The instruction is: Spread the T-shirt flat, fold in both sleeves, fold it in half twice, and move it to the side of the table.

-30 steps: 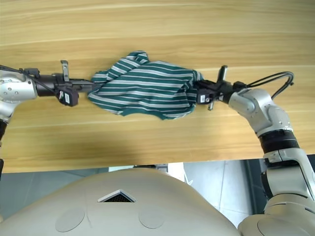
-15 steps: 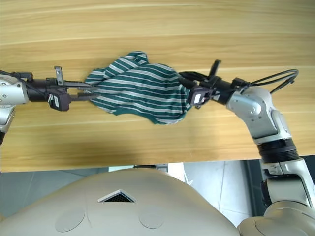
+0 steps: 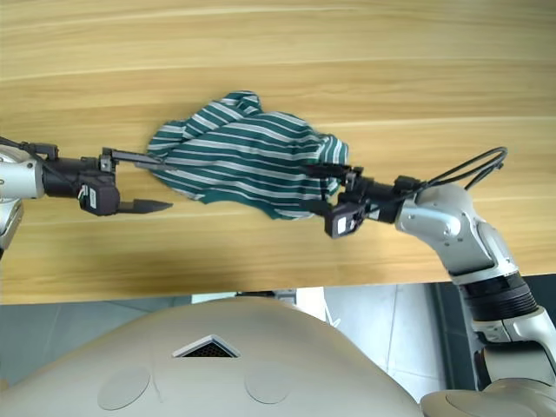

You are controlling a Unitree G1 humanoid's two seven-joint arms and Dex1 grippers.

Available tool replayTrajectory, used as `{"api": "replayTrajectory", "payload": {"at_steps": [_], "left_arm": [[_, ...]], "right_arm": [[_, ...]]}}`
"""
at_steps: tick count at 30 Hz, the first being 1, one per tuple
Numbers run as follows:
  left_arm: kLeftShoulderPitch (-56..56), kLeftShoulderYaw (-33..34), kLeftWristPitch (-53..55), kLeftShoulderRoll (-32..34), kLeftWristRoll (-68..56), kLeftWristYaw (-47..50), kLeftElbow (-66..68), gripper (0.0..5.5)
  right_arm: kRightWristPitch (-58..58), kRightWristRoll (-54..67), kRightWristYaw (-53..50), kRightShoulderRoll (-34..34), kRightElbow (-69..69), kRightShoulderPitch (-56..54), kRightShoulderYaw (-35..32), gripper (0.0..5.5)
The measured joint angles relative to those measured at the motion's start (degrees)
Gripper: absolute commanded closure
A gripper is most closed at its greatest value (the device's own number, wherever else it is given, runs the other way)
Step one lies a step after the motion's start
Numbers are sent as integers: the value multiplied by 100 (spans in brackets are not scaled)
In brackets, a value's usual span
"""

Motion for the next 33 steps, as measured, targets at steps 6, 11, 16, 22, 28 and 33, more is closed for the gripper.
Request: {"api": "replayTrajectory", "payload": {"at_steps": [6, 11, 16, 22, 28, 33], "left_arm": [[9, -51, -359, -40, 1226, 207, 674, 76], [-719, -13, -829, -104, 2983, 1554, 1531, 50], [-905, -88, -1025, -117, 3343, 1985, 1772, 50], [-723, -331, -858, -90, 2664, 1506, 1265, 80], [-480, -459, -758, -29, 2099, 1060, 1122, 176], [-508, -451, -872, -40, 2206, 1140, 1355, 289]], "right_arm": [[111, -393, 320, 16, 57, 58, 369, 224], [226, -654, 349, -4, 209, 24, 322, 224], [236, -772, 301, -89, 309, -3, 192, 224], [250, -828, 265, -173, 364, 11, 73, 292], [271, -887, 252, -165, 454, 11, 85, 395], [274, -888, 254, -129, 456, 9, 132, 510]]}}
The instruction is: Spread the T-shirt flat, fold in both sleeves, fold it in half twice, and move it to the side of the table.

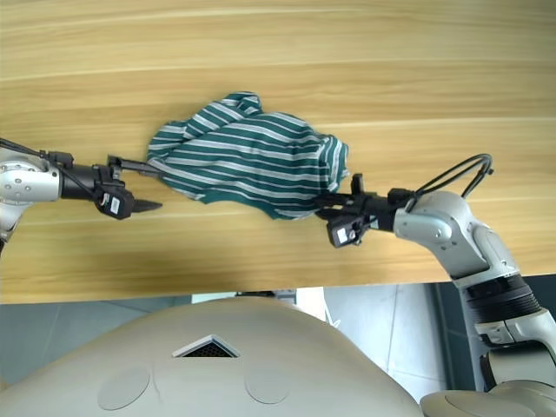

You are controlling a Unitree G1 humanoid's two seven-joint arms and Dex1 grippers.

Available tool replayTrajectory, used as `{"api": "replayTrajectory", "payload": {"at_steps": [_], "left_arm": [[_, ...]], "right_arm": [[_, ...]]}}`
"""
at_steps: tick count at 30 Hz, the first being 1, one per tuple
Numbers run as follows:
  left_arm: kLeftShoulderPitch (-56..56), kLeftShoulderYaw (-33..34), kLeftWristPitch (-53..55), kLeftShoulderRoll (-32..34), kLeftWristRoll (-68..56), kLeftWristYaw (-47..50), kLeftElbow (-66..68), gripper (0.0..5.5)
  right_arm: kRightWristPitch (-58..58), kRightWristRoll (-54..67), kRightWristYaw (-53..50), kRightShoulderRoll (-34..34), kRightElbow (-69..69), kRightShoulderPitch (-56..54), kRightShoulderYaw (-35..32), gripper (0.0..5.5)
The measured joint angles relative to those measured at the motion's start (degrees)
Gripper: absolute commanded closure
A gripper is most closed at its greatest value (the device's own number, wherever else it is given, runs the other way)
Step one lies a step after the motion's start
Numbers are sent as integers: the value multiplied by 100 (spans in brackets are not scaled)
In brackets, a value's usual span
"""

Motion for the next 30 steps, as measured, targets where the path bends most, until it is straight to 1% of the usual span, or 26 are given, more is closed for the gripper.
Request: {"api": "replayTrajectory", "payload": {"at_steps": [2, 3, 7, 10, 16, 27, 30], "left_arm": [[-82, 6, -67, -42, 265, 234, 159, 324], [-178, 7, -110, -83, 457, 387, 281, 332], [-501, 2, -268, -258, 1156, 1007, 713, 402], [-506, -41, -263, -313, 1112, 990, 696, 461], [-496, -57, -128, -353, 840, 790, 353, 548], [-474, -30, 266, -334, 576, 443, -183, 548], [-464, -2, 269, -314, 505, 421, -184, 548]], "right_arm": [[-1, 5, 8, 6, -6, 0, 20, 548], [-1, 6, 11, 8, -7, 2, 35, 550], [0, 6, 14, 26, -8, 2, 103, 550], [0, 6, 14, 34, -8, 1, 139, 550], [1, 9, 12, 46, -9, 1, 167, 550], [80, 8, -12, 182, 19, -11, 185, 550], [108, 15, -58, 172, 102, -46, 44, 550]]}}
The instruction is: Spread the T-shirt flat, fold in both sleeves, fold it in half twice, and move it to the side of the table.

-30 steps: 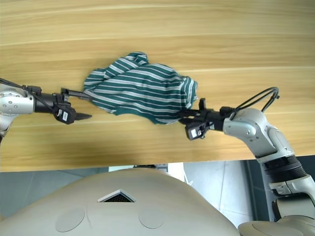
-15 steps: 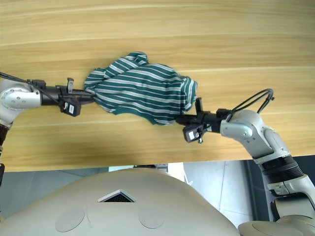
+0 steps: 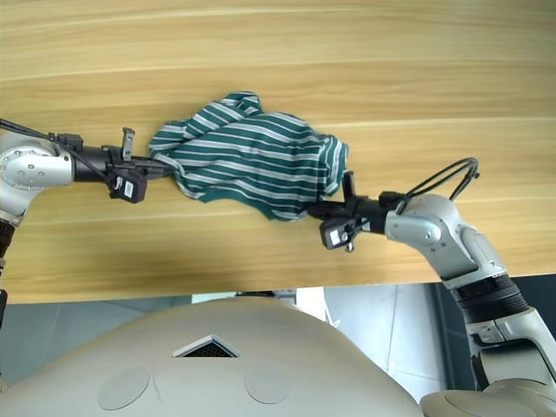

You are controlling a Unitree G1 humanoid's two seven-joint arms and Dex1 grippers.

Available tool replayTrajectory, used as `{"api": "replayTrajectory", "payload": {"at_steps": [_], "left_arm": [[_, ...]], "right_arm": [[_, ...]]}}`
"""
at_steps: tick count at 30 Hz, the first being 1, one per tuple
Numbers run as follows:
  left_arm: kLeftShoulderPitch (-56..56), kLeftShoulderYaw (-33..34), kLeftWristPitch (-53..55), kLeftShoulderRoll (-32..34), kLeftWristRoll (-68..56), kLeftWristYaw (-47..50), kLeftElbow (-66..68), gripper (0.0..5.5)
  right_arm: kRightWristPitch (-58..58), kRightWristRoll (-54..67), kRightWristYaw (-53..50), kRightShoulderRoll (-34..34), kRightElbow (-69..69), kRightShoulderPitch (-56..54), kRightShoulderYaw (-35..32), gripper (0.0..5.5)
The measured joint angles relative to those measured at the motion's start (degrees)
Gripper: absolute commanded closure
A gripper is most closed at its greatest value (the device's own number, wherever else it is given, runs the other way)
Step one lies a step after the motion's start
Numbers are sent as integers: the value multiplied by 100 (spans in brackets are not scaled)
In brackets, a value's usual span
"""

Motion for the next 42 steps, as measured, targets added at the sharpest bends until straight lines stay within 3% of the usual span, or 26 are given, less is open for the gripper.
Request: {"api": "replayTrajectory", "payload": {"at_steps": [8, 16, 19, 22, 27, 28, 32, 35, 37, 39, 42], "left_arm": [[-11, 566, 360, 92, -1274, -160, -608, 548], [-1305, 1970, -374, -404, -1182, 1609, 246, 548], [-1808, 2509, -308, -351, -1285, 2087, 282, 548], [-1159, 2526, -254, -29, -1930, 1635, -286, 548], [1795, 2673, -165, 969, -4100, -163, -1965, 548], [2717, 2931, -345, 1154, -4608, -648, -2514, 548], [3863, 4119, -305, 1093, -6815, -2125, -3561, 548], [3934, 4972, 563, 708, -8482, -3088, -3946, 548], [3338, 5116, 1130, 606, -8834, -2992, -3873, 548], [2469, 4728, 1389, 485, -8277, -2757, -3508, 548], [1480, 3722, 1458, 128, -6737, -2833, -2681, 548]], "right_arm": [[148, 325, -666, -283, 552, -438, -1370, 550], [146, 796, -1601, 119, 937, -1973, -1988, 550], [364, 1393, -1852, 196, 788, -2327, -2606, 550], [356, 1893, -1644, 87, 462, -2109, -2893, 550], [-500, 3236, -62, -392, -427, 43, -3111, 550], [-1047, 3821, 596, -588, -778, 891, -3224, 550], [-1699, 5892, 1886, -715, -1657, 2021, -3859, 550], [-1616, 7384, 2888, -697, -2082, 2300, -4328, 550], [-1287, 7683, 3140, -700, -1979, 2036, -4396, 550], [-954, 7290, 3151, -704, -1597, 1525, -4190, 550], [-484, 6146, 3160, -697, -889, 522, -3342, 550]]}}
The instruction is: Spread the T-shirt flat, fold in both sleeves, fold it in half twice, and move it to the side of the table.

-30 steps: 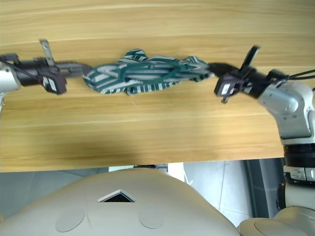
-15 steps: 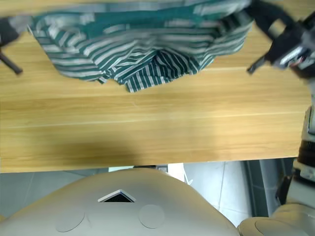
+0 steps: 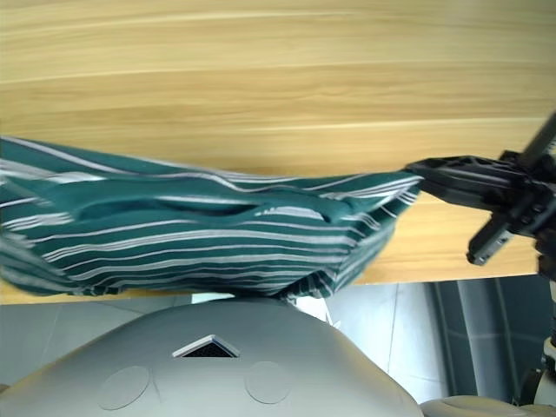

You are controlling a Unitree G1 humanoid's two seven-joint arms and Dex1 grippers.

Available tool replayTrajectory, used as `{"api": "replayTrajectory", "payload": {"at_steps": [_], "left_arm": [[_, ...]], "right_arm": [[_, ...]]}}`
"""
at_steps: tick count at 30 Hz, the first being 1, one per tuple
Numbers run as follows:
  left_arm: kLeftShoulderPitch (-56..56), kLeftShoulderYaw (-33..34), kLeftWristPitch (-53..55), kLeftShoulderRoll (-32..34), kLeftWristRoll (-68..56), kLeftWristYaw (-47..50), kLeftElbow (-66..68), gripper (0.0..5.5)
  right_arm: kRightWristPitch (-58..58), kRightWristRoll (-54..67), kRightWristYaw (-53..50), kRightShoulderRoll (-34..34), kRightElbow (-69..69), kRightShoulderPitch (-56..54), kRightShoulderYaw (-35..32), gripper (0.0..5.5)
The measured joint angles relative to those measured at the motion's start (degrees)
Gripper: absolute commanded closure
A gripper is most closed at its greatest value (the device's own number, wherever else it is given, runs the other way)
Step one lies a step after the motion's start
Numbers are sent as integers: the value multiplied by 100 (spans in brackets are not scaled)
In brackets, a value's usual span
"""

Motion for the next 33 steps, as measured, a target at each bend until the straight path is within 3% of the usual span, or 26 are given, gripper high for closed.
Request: {"api": "replayTrajectory", "payload": {"at_steps": [3, 5, 8, 11, 14, 16, 19, 22, 24, 29, 33], "left_arm": [[-1120, -1268, -12, -432, 1913, -139, 1052, 548], [-1916, -1770, 5, -702, 2693, -171, 1929, 548], [-3574, -2329, 146, -1193, 3692, 532, 3524, 548], [-5038, -2467, 390, -1533, 4221, 2046, 4570, 548], [-6321, -1842, 604, -1800, 3746, 3091, 5314, 548], [-6704, -1072, -94, -1778, 3466, 3702, 4986, 548], [-6349, -680, -874, -1640, 3443, 3932, 4358, 548], [-5431, -513, -1149, -1704, 3305, 3890, 3904, 548], [-4191, -777, -1571, -1618, 3656, 3497, 3774, 548], [-1305, -2217, -1632, -1121, 4361, 2005, 3385, 548], [218, -2471, -1730, -602, 3588, 1573, 1679, 548]], "right_arm": [[357, -1144, 163, 122, 1095, -1368, 961, 550], [546, -1765, 132, 330, 1913, -2350, 1383, 550], [1032, -3005, -1244, 951, 3581, -4450, 2053, 550], [1400, -3468, -2732, 1415, 4654, -5981, 2240, 550], [1503, -3598, -4003, 1519, 5254, -7013, 1999, 550], [1086, -3518, -4481, 1354, 4461, -6715, 1200, 550], [542, -3186, -4479, 1177, 3222, -5120, 474, 550], [328, -3084, -4327, 1222, 2440, -3277, 194, 550], [355, -3203, -4165, 1230, 2187, -2271, 180, 550], [358, -3459, -3716, 1165, 1698, -1477, 544, 550], [-94, -2504, -2661, 784, 536, -349, 670, 550]]}}
